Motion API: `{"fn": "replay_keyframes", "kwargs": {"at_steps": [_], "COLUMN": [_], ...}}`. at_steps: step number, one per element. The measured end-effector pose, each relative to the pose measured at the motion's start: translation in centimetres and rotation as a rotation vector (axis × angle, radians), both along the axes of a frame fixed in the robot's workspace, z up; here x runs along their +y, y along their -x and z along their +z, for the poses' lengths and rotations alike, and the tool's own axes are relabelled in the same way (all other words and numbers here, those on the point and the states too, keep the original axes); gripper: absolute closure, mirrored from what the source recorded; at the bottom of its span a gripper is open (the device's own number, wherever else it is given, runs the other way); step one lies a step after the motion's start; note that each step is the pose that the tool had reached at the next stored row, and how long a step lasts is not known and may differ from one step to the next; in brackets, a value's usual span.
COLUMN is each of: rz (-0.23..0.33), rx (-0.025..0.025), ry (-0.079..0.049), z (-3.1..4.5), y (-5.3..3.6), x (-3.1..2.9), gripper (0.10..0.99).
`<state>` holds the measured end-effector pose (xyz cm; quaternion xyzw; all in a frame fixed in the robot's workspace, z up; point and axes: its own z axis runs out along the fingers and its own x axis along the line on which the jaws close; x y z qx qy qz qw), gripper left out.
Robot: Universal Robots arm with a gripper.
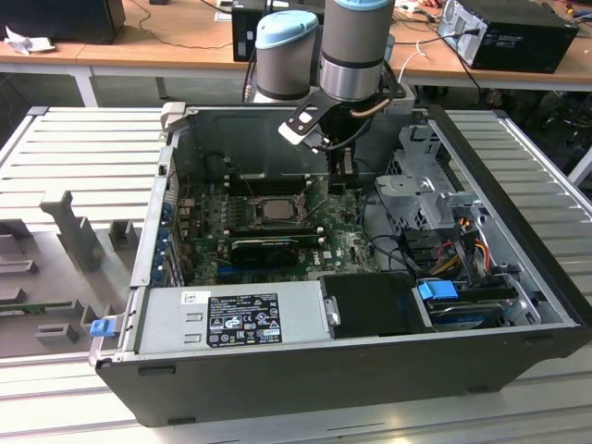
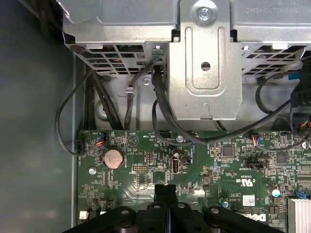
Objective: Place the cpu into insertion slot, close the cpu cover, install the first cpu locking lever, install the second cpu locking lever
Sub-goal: 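Close the cpu cover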
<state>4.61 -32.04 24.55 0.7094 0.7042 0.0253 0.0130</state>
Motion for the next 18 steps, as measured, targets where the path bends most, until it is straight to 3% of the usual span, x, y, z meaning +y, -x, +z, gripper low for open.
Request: {"fn": "replay_keyframes", "kwargs": {"at_steps": [18], "rz": [0.000], "rx": [0.0000], "ry": [0.000], "z": [0.00], "y": [0.42], "x": [0.00], "gripper": [0.980]}}
